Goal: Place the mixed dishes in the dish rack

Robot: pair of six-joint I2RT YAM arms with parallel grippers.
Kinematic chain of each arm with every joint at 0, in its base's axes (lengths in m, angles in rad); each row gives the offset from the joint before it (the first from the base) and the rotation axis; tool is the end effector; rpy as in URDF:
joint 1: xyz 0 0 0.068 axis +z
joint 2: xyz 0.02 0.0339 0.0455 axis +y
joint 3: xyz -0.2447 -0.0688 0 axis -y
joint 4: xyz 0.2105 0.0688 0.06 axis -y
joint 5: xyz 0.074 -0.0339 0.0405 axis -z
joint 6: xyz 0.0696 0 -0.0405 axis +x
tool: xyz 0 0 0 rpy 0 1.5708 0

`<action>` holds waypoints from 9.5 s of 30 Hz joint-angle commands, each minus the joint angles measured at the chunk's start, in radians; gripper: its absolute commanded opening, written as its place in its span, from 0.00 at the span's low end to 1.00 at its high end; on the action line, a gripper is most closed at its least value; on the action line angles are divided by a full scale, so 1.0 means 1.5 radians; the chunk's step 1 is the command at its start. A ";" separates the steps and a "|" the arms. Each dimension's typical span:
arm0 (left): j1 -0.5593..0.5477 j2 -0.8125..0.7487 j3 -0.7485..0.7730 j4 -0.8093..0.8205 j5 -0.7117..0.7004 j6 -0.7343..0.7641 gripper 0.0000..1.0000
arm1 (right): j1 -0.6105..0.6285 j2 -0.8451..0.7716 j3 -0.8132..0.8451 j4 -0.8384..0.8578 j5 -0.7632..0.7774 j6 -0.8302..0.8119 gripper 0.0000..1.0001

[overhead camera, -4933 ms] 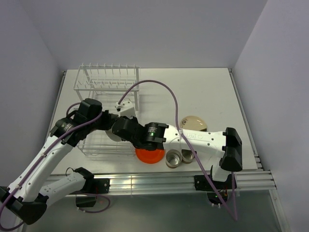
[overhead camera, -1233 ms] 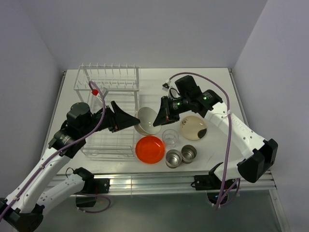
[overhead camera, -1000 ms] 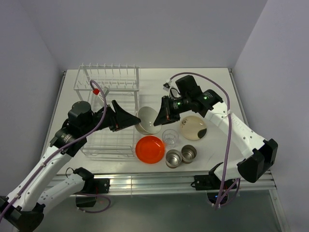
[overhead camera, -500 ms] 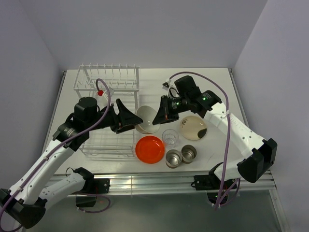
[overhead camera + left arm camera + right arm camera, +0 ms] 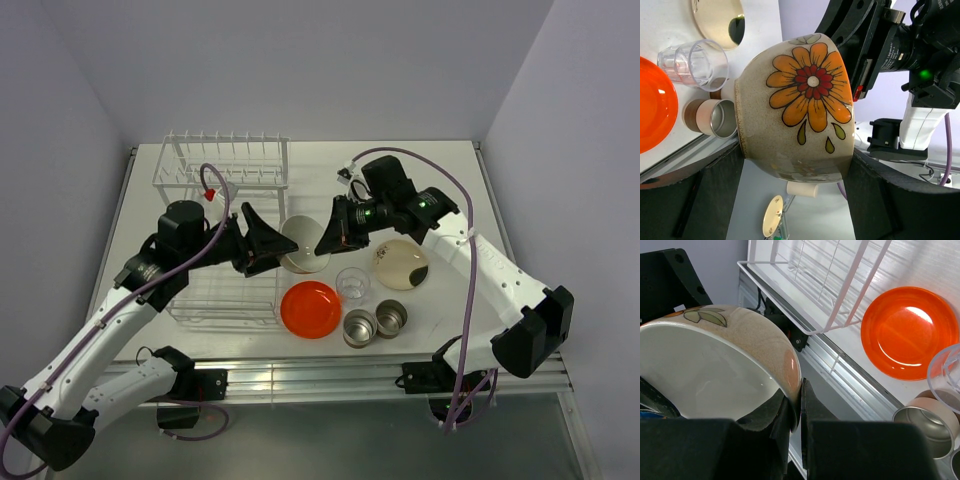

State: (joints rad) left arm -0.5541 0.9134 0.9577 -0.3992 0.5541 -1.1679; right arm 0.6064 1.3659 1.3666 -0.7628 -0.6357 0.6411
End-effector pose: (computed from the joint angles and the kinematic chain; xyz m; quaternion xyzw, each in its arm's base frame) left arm 0.1534 -0.1380 0.3302 -0.0896 0.7998 -0.5630 0.1877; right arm 0.2022 0.1905 0.3235 -0.1078 0.8753 0.4515 0.1355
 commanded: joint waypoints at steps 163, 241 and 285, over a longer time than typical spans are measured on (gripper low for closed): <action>-0.003 -0.064 0.181 -0.433 -0.512 0.058 0.00 | 0.062 0.166 0.122 0.093 0.117 -0.026 0.55; -0.018 0.545 0.289 -0.649 -0.936 0.241 0.00 | -0.131 -0.145 -0.148 0.070 0.113 -0.073 0.54; -0.127 0.527 0.229 -0.628 -0.805 0.171 0.95 | -0.131 -0.151 -0.159 0.080 0.122 -0.071 0.54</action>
State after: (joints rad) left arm -0.7197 1.7439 1.3212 -1.3216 -0.6765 -0.8806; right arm 0.4160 1.1759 1.1378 -0.6659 -0.4595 0.5514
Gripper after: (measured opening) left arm 0.957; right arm 0.542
